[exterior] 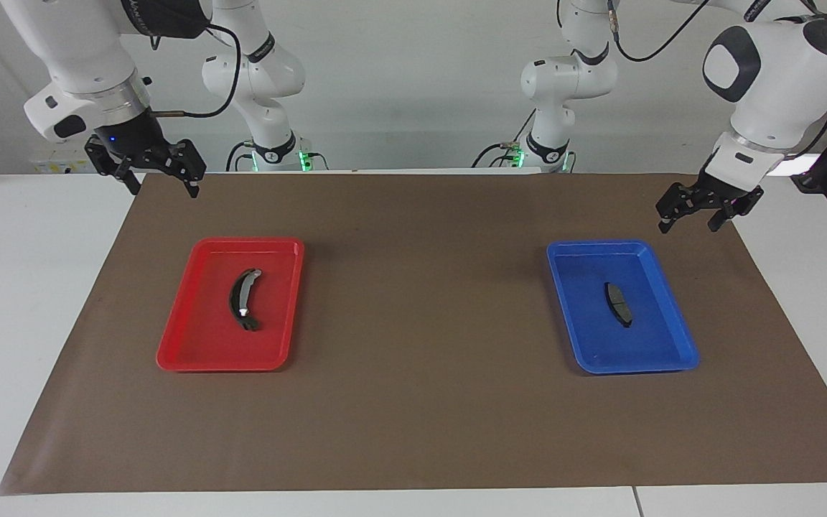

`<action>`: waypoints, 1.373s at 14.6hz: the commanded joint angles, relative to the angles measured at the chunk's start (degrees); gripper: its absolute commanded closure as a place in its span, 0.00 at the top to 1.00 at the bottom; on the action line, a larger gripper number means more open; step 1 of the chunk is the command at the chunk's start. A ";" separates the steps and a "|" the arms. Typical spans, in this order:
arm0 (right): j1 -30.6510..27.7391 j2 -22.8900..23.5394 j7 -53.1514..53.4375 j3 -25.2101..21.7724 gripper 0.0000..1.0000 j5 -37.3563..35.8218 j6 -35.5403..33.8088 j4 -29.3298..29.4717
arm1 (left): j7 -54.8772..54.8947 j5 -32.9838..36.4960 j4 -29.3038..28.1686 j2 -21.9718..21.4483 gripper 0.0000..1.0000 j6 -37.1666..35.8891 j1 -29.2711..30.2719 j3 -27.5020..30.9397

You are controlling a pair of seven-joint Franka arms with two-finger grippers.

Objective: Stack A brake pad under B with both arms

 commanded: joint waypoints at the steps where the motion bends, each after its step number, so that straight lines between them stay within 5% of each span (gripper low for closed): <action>1: -0.50 0.29 0.05 -0.06 1.00 1.11 -0.53 0.56 | 0.23 -0.31 -3.50 -1.53 0.99 3.36 -0.13 0.06; 11: -0.32 -0.77 0.40 -0.06 1.00 1.20 0.96 -2.25 | -4.59 -0.31 -17.03 1.54 0.98 20.94 -1.44 -0.03; 14: 0.12 -2.70 0.14 0.03 1.00 1.29 6.48 -7.33 | -5.48 -0.31 -18.88 5.22 0.98 25.32 -1.36 -0.03; 17: 0.47 -8.40 -0.30 0.29 1.00 2.08 19.91 -23.47 | -5.48 -0.31 -23.01 7.52 0.98 32.88 -1.36 0.06; 20: 1.96 -5.01 -0.30 0.38 1.00 2.16 25.39 -27.83 | -5.65 -0.31 -24.16 9.28 0.98 33.95 -1.27 0.06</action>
